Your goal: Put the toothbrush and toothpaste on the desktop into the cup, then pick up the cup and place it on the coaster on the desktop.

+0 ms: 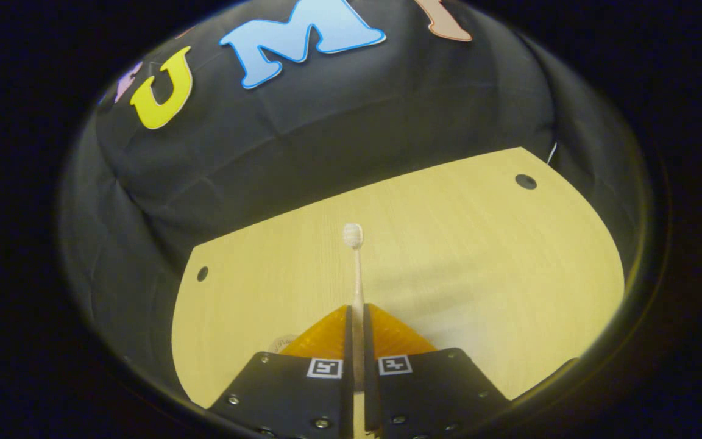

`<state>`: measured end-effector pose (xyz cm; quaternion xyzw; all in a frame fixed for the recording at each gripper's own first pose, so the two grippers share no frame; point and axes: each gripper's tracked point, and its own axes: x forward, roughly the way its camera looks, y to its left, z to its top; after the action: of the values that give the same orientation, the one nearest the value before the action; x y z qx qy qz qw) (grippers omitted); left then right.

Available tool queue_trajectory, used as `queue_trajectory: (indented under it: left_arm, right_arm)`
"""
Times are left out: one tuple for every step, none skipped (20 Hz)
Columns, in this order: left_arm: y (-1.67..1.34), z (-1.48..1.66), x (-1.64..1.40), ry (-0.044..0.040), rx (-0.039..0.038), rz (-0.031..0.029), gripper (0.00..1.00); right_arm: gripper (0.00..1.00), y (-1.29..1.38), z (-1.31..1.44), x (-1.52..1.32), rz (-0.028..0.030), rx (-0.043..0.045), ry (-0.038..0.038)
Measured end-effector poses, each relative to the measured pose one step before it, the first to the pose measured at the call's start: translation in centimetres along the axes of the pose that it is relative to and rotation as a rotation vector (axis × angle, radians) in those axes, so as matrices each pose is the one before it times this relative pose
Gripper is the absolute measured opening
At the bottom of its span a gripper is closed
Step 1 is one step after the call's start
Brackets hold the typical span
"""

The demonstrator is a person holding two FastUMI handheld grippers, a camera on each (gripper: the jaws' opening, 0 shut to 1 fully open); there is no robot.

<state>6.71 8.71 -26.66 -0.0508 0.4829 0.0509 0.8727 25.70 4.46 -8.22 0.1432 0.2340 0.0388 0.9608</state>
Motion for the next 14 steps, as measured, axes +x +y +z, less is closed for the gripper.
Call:
queue_trajectory:
  left_arm:
    - [0.074, 0.047, 0.123, -0.00209, -0.00063, -0.00066, 0.22]
    - [-0.117, 0.055, -0.137, -0.00326, 0.00021, 0.0, 0.22]
    - [-0.058, 0.106, -0.087, -0.00601, 0.00105, 0.0005, 0.22]
    - [0.027, 0.147, -0.249, -0.00637, 0.00235, -0.00027, 0.22]
    - [-0.003, 0.128, -0.187, -0.00586, 0.00289, 0.00126, 0.22]
    - [-0.102, 0.144, -0.158, -0.00706, 0.00365, 0.00127, 0.22]
    - [-0.106, 0.35, -0.21, -0.01281, 0.00348, -0.00095, 0.22]
    - [-0.131, 0.399, -0.25, -0.01604, 0.00554, -0.0013, 0.22]
    - [-0.148, 0.694, -0.255, -0.02103, 0.0099, 0.00019, 0.22]
    - [-0.445, 0.914, -0.208, -0.02571, 0.01311, -0.00173, 0.22]
    - [-0.392, 1.024, -0.305, -0.0298, 0.01406, -0.00283, 0.22]
    - [-0.555, 1.185, -0.311, -0.03144, 0.01213, -0.00873, 0.22]
    - [-0.536, 1.27, -0.236, -0.0307, 0.00833, -0.01618, 0.22]
    - [-0.657, 1.314, -0.18, -0.02902, 0.00609, -0.01705, 0.22]
  right_arm:
    - [0.07, -0.007, -0.101, -0.147, -0.00071, -0.00714, -0.00142]
    - [0.07, 0.03, -0.418, -0.264, 0.00283, -0.00616, 0.00355]
    - [0.07, 0.037, -0.357, -0.163, 0.00231, -0.00322, 0.0059]
    - [0.07, 0.008, -0.242, -0.202, 0.00374, -0.00533, 0.00195]
    - [0.07, -0.043, -0.197, -0.372, 0.00187, -0.00421, -0.00024]
    - [0.07, -0.004, -0.24, -0.442, 0.00438, -0.00252, -0.00052]
    - [0.07, -0.051, -0.227, -0.439, 0.00309, -0.00037, 0.00237]
    - [0.07, -0.194, -0.358, -0.457, 0.00401, 0.00087, 0.00285]
    - [0.07, -0.19, -0.255, -0.509, 0.00338, 0.00034, 0.00033]
    - [0.07, -0.43, -0.401, -0.592, -0.00162, -0.00063, -0.00131]
    - [0.07, -0.558, -0.392, -0.556, -0.00487, -0.00071, -0.00025]
    - [0.07, -0.639, -0.499, -0.605, -0.00661, 0.00155, 0.00166]
    - [0.07, -0.743, -0.42, -0.567, -0.00669, 0.00528, 0.00329]
    - [0.07, -0.813, -0.347, -0.52, -0.00783, 0.0082, 0.00033]
